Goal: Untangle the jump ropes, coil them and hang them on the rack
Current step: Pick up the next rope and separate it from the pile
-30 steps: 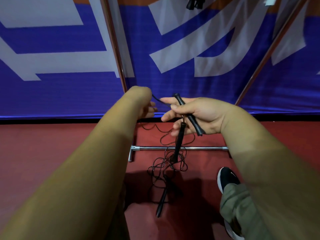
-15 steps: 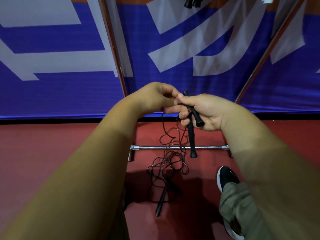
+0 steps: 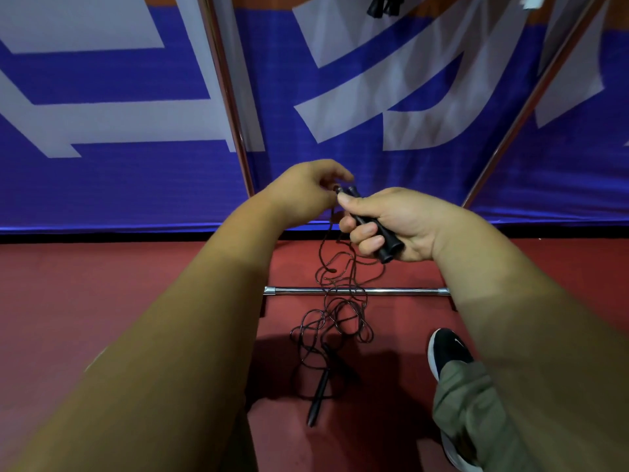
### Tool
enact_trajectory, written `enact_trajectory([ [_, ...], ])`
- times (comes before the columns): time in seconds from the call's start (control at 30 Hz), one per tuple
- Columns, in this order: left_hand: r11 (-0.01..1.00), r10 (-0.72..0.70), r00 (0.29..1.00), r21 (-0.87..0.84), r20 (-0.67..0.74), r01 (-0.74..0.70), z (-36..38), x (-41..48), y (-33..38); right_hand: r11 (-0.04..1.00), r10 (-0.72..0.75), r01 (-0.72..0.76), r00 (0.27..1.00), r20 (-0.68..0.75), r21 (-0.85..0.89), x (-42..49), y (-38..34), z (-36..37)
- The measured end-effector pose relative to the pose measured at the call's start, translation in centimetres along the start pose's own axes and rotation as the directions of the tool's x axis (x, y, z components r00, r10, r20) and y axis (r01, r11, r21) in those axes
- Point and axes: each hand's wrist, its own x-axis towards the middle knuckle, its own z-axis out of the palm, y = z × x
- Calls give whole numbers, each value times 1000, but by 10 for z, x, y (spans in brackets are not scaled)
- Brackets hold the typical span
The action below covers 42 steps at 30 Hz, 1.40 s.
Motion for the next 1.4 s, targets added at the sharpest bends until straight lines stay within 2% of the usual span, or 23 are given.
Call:
enact_trajectory([
  [0.07, 999, 26, 999, -30, 32, -25, -3, -3, 3, 999, -5, 5, 1000, 13, -42, -1, 0, 0],
  [0.2, 995, -9, 997, -103, 71, 16, -2, -6, 4, 995, -5, 6, 1000, 14, -97, -1, 1, 2],
  [0.37, 989, -72, 997, -127, 15, 73, 6, -5, 7, 986, -26, 10, 996, -90, -169, -3, 0, 6],
  [0.47, 978, -148, 987, -162, -68, 135, 9, -1, 8, 931, -85, 10, 978, -190, -364, -1, 1, 8],
  [0.57, 956, -229, 963, -220, -143, 195, 7, 2, 12, 795, -236, 4, 924, -302, -607, 8, 4, 4],
  [0.67, 926, -277, 951, -300, -134, 228, 6, 1, 15, 471, -492, -80, 803, -337, -878, 13, 5, 3],
  [0.7, 912, -290, 947, -338, -136, 231, 6, 1, 16, 388, -544, -113, 773, -326, -915, 13, 7, 4],
  [0.77, 849, -327, 935, -476, -136, 228, 7, 2, 19, 329, -591, -142, 740, -321, -934, 17, 11, 4],
  [0.9, 682, -373, 926, -695, -61, 229, 7, 3, 24, 430, -577, -96, 736, -355, -898, 22, 12, 3],
  [1.1, 428, -256, 936, -839, 243, 335, -13, 0, 24, 536, -555, -6, 752, -357, -844, 18, 7, 2],
  [1.17, 418, -222, 949, -858, 224, 300, -15, 2, 21, 551, -557, 19, 753, -351, -834, 18, 5, 3],
  [1.23, 450, -204, 962, -854, 184, 259, -14, 3, 18, 559, -568, 33, 743, -354, -828, 16, 2, 4],
  [1.33, 460, -177, 974, -863, 140, 207, -13, 4, 16, 552, -630, 46, 678, -380, -832, 18, 2, 2],
  [1.4, 437, -170, 976, -878, 132, 195, -13, 3, 18, 499, -690, 45, 624, -365, -866, 18, 4, 0],
])
